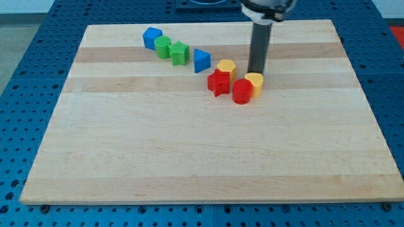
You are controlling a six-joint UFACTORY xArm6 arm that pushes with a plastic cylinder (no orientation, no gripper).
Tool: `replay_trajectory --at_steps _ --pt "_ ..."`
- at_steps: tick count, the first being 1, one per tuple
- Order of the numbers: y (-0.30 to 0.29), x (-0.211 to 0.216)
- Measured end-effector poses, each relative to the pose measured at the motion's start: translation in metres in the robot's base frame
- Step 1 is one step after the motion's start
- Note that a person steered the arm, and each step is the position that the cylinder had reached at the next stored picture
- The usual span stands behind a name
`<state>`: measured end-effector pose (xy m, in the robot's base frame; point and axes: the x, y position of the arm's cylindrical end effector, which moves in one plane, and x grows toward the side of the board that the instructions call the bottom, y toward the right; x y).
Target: Place the yellow hexagon to the bottom of the blue triangle
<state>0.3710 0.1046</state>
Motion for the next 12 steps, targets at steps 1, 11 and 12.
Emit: replay_trajectory --at_steps 1,11,12 --pt "0.019 0.000" --pt "-0.025 0.028" --pt "-0.034 0.017"
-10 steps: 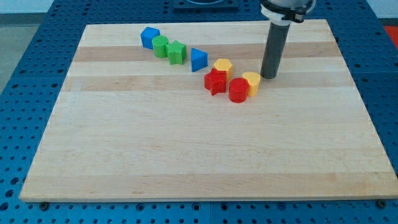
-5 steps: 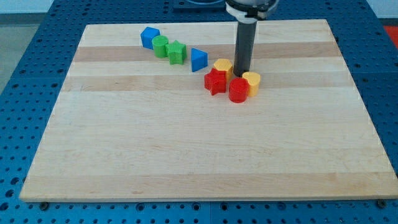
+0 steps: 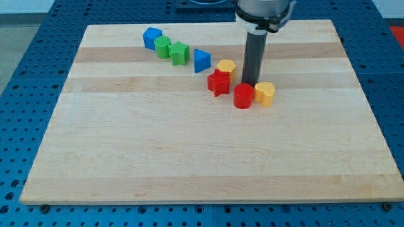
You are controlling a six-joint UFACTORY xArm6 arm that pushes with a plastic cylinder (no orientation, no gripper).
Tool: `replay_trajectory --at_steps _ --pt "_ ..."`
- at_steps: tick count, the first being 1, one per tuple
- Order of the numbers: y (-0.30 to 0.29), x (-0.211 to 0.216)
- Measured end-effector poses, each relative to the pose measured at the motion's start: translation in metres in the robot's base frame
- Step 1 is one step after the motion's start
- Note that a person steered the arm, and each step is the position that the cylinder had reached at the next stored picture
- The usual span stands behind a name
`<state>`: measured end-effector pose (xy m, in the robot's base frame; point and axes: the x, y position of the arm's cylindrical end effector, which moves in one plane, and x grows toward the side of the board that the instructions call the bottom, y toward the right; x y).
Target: Place the yellow hexagon to the bottom of the blue triangle
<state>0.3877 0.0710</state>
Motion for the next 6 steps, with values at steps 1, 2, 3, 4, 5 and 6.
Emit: replay_trajectory --at_steps 1,2,3,4,5,6 --pt "-0.019 0.000" --pt "-0.027 -0.012" --pt "-0.033 -0.020" --pt "-0.034 -0.020" --pt "-0.035 -0.020" --pt "-0.022 -0.019"
